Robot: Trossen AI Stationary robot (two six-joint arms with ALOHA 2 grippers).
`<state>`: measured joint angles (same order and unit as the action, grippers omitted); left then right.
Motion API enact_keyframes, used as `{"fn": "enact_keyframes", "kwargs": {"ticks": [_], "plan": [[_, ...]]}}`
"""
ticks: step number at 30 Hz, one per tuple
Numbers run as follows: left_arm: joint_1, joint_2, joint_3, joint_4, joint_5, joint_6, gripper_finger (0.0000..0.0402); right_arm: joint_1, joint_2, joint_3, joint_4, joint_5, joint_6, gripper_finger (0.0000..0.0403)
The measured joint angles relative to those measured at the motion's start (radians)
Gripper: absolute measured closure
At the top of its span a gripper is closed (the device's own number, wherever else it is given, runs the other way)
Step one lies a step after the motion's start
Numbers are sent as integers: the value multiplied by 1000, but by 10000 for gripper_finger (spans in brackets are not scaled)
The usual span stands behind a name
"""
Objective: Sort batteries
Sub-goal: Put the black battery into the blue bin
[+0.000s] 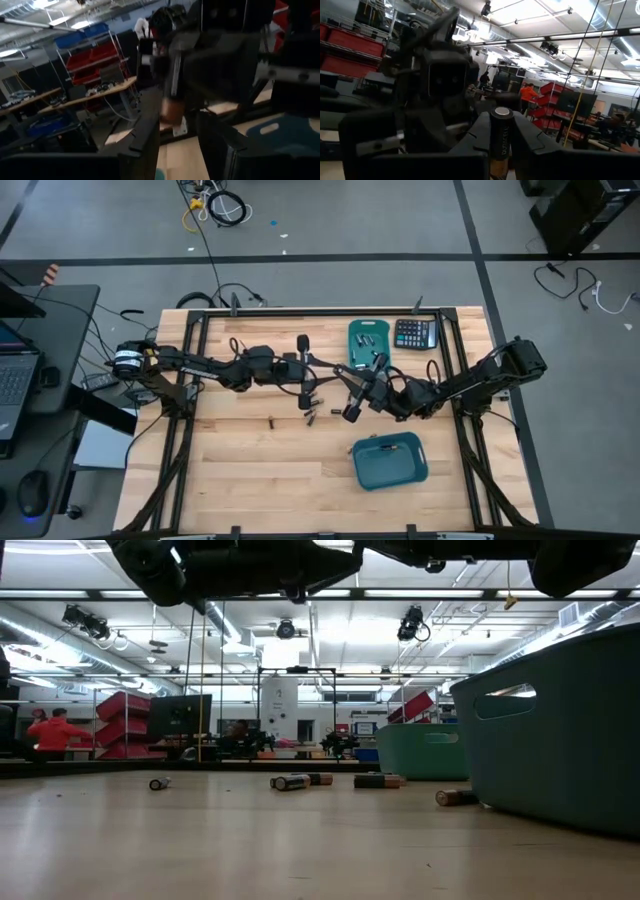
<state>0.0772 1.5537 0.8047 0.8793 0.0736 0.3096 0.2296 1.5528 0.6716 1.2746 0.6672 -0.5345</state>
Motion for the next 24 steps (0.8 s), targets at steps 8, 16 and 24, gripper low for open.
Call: {"fn": "enact_keyframes", "kwargs": {"ticks": [8,16,24], "plan": [[0,0,0,-95,-139,3,272,110,-34,0,41,161,-134,367],[-1,-1,0,-153,-214,-2,272,275,-157,0,-95,275,-119,367],[-26,-14,0,-48,-212,-26,272,372,-321,0,-438,262,132,367]]}}
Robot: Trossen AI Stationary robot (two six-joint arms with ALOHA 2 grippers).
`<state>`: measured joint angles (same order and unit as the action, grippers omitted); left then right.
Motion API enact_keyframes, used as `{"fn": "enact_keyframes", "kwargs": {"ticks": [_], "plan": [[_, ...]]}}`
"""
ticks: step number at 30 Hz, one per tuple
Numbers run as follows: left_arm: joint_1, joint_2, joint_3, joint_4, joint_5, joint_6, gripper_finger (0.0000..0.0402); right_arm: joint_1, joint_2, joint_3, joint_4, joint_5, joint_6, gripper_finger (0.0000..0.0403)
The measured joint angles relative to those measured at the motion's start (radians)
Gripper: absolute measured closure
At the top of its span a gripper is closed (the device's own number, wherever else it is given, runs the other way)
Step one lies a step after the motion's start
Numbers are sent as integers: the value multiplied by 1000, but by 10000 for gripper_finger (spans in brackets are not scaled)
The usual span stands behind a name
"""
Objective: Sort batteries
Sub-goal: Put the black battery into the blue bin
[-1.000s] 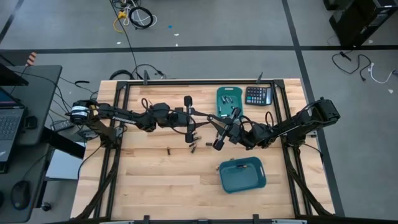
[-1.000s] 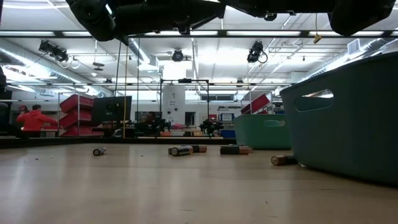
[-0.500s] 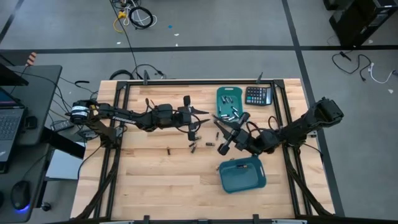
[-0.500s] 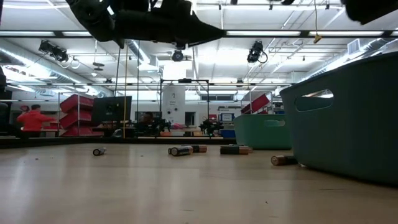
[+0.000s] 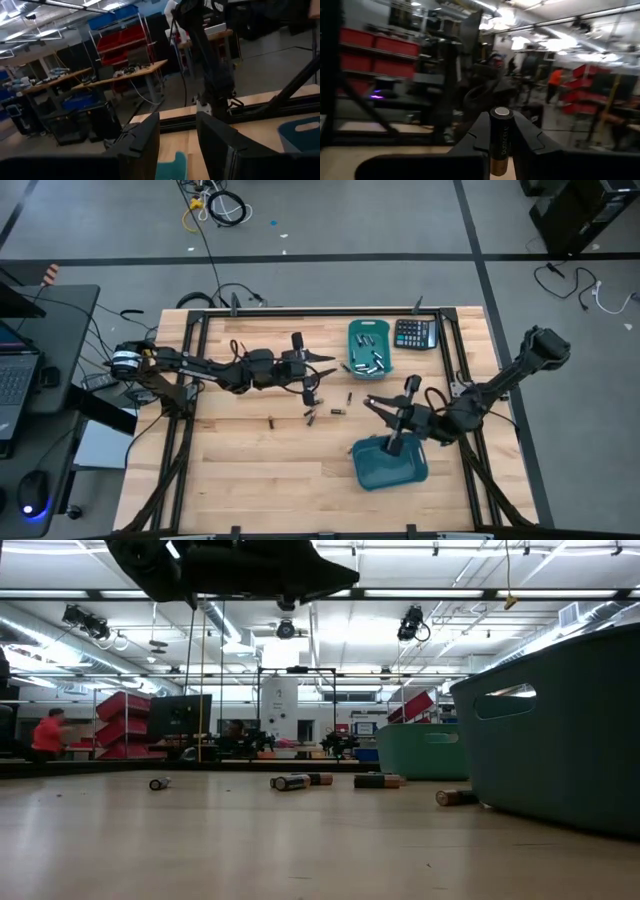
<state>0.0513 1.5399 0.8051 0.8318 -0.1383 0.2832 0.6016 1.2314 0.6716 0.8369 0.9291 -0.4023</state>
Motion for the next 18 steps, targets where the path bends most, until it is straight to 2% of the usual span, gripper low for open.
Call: {"fn": "enact_keyframes", "kwargs": {"ticks": [5,9,18], "plan": [[-10,-9,0,14,2,-1,272,5,-99,0,-266,-102,249,367],[-21,-10,0,9,2,-5,273,-7,-148,0,-498,-246,452,367],[-34,-10,0,57,3,-26,273,-21,-169,0,-802,-496,774,367]]}}
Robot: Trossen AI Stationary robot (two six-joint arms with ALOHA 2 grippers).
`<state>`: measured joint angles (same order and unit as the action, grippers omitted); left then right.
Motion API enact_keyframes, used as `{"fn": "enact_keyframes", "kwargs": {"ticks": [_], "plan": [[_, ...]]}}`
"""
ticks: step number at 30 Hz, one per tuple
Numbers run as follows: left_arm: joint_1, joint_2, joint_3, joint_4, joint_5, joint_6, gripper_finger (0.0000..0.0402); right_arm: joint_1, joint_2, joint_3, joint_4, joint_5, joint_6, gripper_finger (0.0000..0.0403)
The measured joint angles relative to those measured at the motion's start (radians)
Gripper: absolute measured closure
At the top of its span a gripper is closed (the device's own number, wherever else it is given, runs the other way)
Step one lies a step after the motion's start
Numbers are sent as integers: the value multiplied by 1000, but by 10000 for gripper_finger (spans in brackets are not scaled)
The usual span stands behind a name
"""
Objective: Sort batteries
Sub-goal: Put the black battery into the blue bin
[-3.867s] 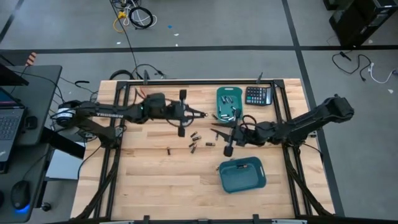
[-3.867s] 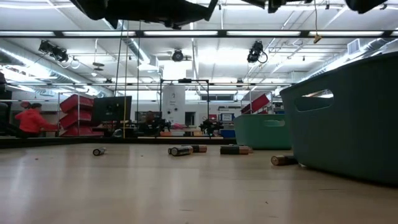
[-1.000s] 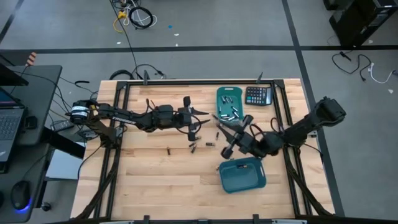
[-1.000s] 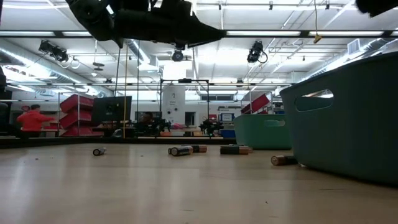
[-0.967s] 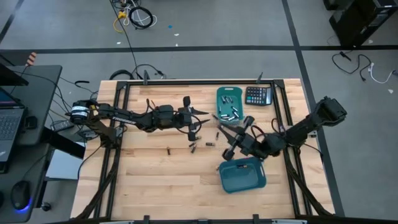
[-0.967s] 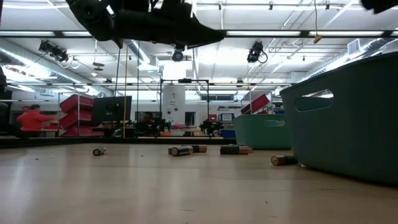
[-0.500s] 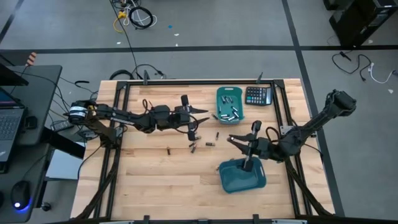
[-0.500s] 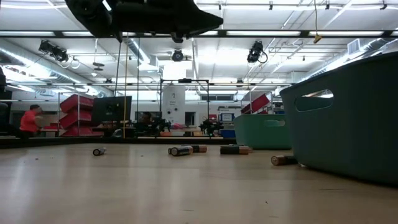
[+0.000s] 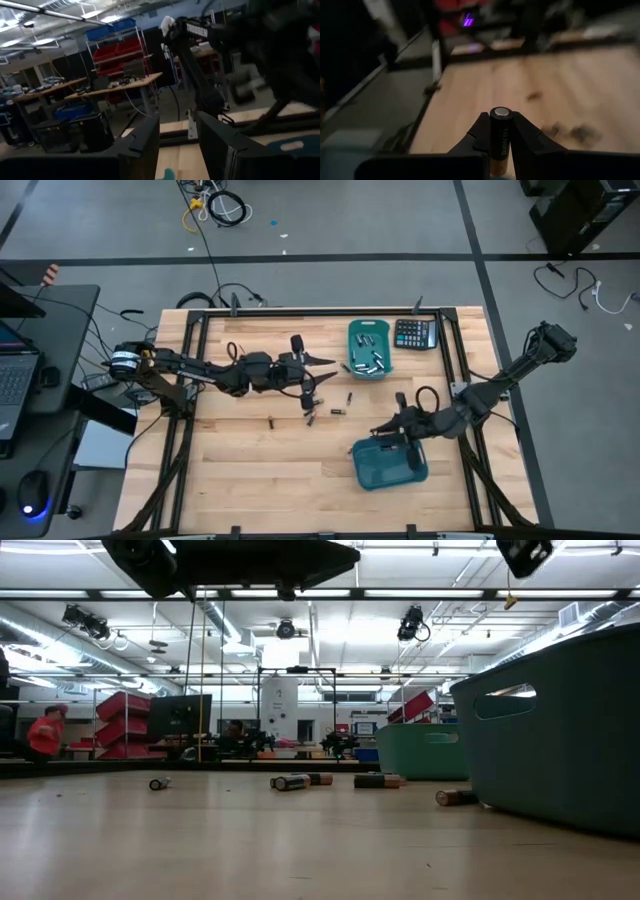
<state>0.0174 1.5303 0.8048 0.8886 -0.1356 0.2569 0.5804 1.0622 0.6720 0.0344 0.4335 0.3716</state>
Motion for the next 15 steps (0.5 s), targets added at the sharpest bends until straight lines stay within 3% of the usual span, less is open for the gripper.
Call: {"fn": "enact_keyframes", "kwargs": {"ticks": [8,12,15], "plan": [[0,0,0,41,0,-3,273,-8,0,0,-283,-206,245,367],[0,0,0,35,0,-7,273,-6,10,0,-366,-358,280,367],[-1,0,0,33,4,-23,273,-6,35,0,-420,-398,289,367]]}}
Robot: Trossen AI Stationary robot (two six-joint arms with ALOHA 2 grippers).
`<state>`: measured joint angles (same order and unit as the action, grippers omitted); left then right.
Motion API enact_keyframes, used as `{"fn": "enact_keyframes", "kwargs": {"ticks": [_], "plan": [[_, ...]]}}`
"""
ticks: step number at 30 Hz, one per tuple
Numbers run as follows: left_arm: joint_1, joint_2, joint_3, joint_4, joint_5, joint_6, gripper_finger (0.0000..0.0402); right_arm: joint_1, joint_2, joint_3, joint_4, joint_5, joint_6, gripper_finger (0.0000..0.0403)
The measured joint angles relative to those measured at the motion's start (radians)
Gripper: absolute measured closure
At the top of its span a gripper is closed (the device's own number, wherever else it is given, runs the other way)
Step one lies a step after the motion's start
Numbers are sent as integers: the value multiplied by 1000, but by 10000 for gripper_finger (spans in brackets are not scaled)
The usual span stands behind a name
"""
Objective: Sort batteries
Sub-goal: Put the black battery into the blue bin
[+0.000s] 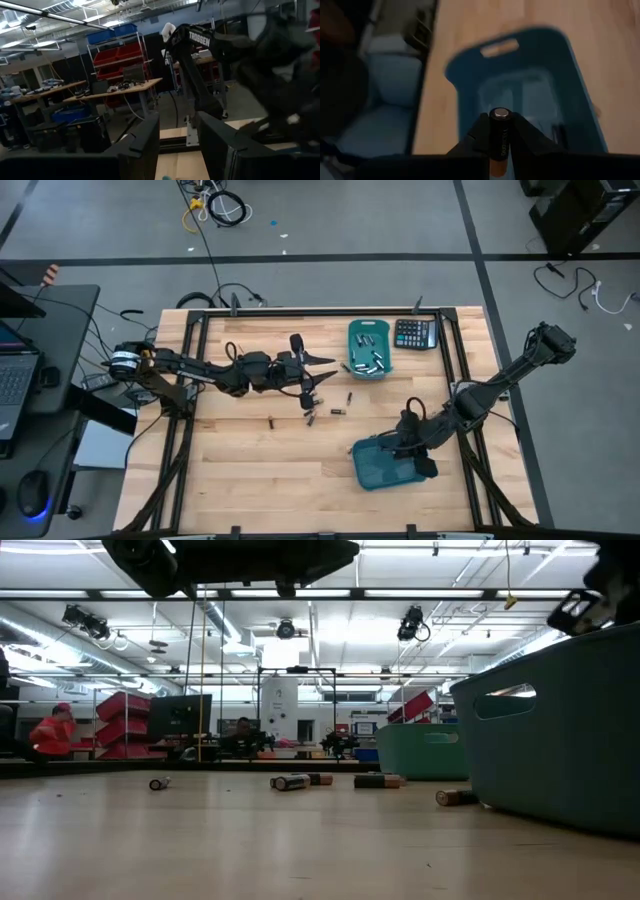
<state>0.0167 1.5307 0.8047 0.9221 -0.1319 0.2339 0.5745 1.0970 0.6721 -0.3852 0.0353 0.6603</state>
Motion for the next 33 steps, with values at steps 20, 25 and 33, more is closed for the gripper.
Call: {"fn": "enact_keyframes", "kwargs": {"ticks": [20,25,33], "plan": [[0,0,0,-84,14,-39,273,0,254,0,-66,-85,2,338],[0,0,0,-118,13,-63,273,0,251,0,-40,-85,3,322],[-16,0,0,-211,13,-108,273,-2,238,1,-34,-81,3,313]]}}
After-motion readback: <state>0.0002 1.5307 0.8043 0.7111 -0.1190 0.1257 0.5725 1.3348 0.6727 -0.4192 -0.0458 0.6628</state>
